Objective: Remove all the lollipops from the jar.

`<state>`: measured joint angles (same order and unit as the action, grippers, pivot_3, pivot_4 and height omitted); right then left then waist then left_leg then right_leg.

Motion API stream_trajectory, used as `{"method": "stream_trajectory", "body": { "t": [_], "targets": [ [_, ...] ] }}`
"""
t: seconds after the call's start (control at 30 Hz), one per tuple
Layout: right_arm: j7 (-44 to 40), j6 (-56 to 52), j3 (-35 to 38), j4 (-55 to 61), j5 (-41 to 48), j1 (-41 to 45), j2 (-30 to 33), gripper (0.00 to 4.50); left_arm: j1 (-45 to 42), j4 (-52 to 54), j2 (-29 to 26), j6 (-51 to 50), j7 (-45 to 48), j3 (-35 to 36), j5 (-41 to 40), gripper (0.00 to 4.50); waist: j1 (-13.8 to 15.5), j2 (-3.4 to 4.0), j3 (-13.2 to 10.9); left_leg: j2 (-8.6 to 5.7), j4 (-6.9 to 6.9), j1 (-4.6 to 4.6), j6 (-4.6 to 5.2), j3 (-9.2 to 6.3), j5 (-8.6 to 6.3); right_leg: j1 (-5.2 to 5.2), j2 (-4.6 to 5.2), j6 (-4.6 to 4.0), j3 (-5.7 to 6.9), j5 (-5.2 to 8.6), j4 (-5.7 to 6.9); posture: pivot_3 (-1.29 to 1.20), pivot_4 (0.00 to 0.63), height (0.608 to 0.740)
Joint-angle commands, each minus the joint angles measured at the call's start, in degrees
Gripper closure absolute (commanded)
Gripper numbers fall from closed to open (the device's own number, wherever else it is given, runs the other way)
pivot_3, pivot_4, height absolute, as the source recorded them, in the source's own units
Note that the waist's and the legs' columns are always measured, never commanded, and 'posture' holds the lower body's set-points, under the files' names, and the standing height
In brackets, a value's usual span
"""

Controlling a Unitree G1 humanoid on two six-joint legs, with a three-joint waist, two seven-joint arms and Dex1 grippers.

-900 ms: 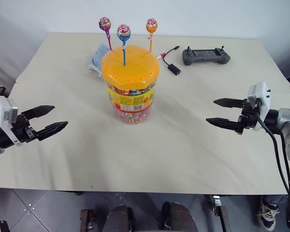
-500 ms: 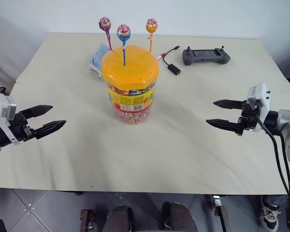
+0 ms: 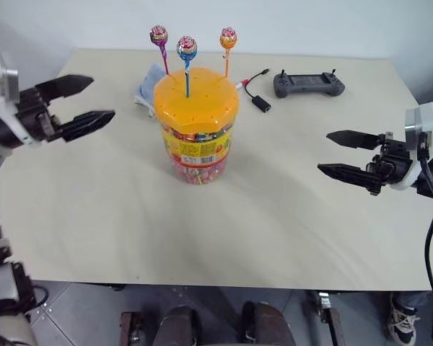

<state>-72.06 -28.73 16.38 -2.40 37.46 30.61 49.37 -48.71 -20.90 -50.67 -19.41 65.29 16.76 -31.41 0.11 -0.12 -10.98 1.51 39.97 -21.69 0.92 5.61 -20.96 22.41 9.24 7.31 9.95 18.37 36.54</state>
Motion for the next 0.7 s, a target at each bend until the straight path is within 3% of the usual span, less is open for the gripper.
{"method": "stream_trajectory", "body": {
  "t": [0.03, 0.23, 0.5, 0.6, 0.7],
  "targets": [
    [1.34, -0.13, 1.53, 2.65, 2.5, 2.0, -0.58, 0.01, -8.98, -8.68, 2.96, 4.85, 1.35, -3.6, 3.62, 0.0, -0.02, -0.03, 0.01, -0.01, 0.02, -0.01, 0.0, 0.0, 0.0, 0.0, 0.0, 0.01, 0.0, 0.0, 0.0, 0.0, 0.15, 0.74],
    [4.54, -2.34, 2.36, 6.19, 5.96, 3.61, -1.95, 0.01, -22.71, -27.62, 9.89, 11.45, 1.25, -7.85, 9.99, 0.0, -0.22, -0.05, 0.01, -0.04, 0.03, -0.09, 0.01, -0.01, 0.0, 0.06, -0.01, 0.02, 0.06, -0.01, 0.0, 0.0, 0.15, 0.74],
    [10.33, -5.14, 4.89, 12.01, 11.34, 3.17, -3.18, 0.01, -32.25, -42.97, 15.41, 16.85, -4.12, -8.62, 15.74, 0.0, -0.22, -0.06, 0.02, -0.04, 0.13, -0.33, 0.02, -0.13, 0.0, 0.2, 0.0, 0.04, 0.15, -0.02, 0.01, 0.0, 0.15, 0.74],
    [11.87, -6.12, 6.22, 14.24, 13.33, 2.4, -2.73, 0.0, -34.75, -44.97, 16.7, 17.09, -5.82, -8.82, 17.35, 0.61, 0.03, -0.08, 0.01, -0.07, 0.21, -0.44, 0.03, -0.24, -0.01, 0.2, 0.0, 0.07, 0.18, -0.04, 0.0, 0.0, 0.15, 0.74],
    [12.61, -6.03, 6.71, 14.94, 13.76, 1.94, -2.54, 0.0, -35.5, -45.26, 16.85, 16.44, -3.82, -8.46, 17.62, 1.51, -0.16, -0.09, 0.0, -0.09, 0.23, -0.48, 0.04, -0.27, -0.01, 0.21, 0.01, 0.09, 0.21, -0.05, -0.01, 0.0, 0.15, 0.74]
  ]
}}
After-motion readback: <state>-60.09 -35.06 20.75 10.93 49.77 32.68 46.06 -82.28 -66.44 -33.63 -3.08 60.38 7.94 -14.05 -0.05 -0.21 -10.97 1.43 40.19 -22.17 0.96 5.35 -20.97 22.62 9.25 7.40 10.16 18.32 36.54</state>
